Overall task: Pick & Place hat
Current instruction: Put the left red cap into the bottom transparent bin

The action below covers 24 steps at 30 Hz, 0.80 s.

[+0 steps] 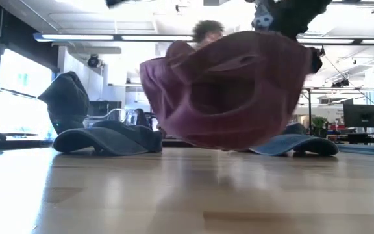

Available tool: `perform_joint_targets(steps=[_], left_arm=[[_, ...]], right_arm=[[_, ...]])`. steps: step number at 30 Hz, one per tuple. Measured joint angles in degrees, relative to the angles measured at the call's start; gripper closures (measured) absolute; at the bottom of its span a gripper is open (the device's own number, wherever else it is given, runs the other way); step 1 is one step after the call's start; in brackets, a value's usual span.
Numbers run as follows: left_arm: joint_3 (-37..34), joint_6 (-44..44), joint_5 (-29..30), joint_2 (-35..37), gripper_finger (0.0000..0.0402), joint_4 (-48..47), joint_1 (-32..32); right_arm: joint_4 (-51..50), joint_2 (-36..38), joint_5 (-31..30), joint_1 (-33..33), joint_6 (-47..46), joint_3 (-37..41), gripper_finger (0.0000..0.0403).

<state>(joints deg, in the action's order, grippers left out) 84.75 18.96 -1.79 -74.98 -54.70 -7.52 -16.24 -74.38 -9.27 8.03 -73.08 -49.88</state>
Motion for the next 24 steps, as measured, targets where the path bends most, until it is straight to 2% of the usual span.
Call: perform_joint_targets(steps=[6, 8, 11, 15, 19, 24], left_arm=[[-1.38, 0.82, 18.73, 0.69, 0.0268, -0.09, -20.11], [-2.34, 4.19, 21.08, 0.84, 0.0278, -0.76, -24.96], [-5.16, 11.26, 21.27, 0.51, 0.0292, 0.43, -30.16], [-11.71, 17.92, 24.75, 0.06, 0.0313, 4.15, -34.24], [-19.11, 23.88, 28.65, 0.09, 0.0336, 9.49, -34.9], [-26.63, 24.19, 35.91, 0.11, 0.0365, 24.72, -33.66]], right_arm=[[18.47, 0.12, 10.13, -6.56, -0.54, 6.92, 0.0397], [24.29, 0.12, 11.27, -8.42, -1.93, 9.18, 0.0396], [29.33, 0.12, 11.79, -10.96, -4.93, 11.36, 0.0395], [29.75, 0.12, 11.16, -13.03, -6.55, 11.88, 0.0397], [34.46, 0.1, 11.24, -14.47, -8.48, 11.84, 0.0394], [40.83, 0.1, 11.03, -15.21, -11.11, 11.82, 0.0397]])
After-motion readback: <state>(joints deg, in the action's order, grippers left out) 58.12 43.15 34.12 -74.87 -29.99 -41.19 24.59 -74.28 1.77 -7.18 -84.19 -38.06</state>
